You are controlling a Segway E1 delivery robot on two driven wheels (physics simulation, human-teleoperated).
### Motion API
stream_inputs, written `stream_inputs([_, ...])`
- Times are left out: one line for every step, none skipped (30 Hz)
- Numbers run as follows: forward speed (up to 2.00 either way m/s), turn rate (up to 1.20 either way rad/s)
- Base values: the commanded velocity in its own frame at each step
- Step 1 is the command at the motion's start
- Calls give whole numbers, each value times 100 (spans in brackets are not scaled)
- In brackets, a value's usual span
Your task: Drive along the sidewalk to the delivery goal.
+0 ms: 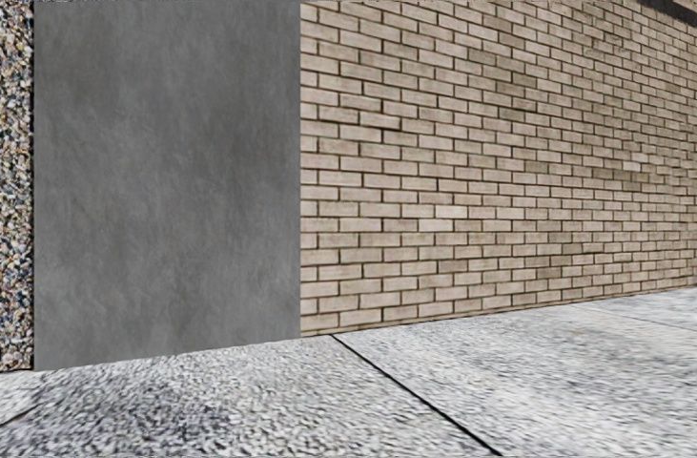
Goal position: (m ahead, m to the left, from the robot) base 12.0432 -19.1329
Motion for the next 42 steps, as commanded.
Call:
stream_inputs([142,-71])
stream_inputs([142,-71])
stream_inputs([148,-71])
stream_inputs([148,-71])
stream_inputs([152,-71])
stream_inputs([153,-72])
stream_inputs([155,-78])
stream_inputs([155,-79])
stream_inputs([155,-79])
stream_inputs([155,-79])
stream_inputs([155,-79])
stream_inputs([155,-79])
stream_inputs([155,-79])
stream_inputs([155,-79])
stream_inputs([155,-79])
stream_inputs([156,-79])
stream_inputs([156,-79])
stream_inputs([161,-79])
stream_inputs([170,-79])
stream_inputs([178,-79])
stream_inputs([180,-79])
stream_inputs([180,-79])
stream_inputs([181,-79])
stream_inputs([182,-79])
stream_inputs([182,-79])
stream_inputs([182,-79])
stream_inputs([182,-79])
stream_inputs([182,-79])
stream_inputs([182,-79])
stream_inputs([182,-79])
stream_inputs([182,-79])
stream_inputs([182,-79])
stream_inputs([182,-79])
stream_inputs([182,-79])
stream_inputs([182,-79])
stream_inputs([182,-79])
stream_inputs([182,-79])
stream_inputs([182,-79])
stream_inputs([182,-79])
stream_inputs([182,-79])
stream_inputs([182,-79])
stream_inputs([200,-79])
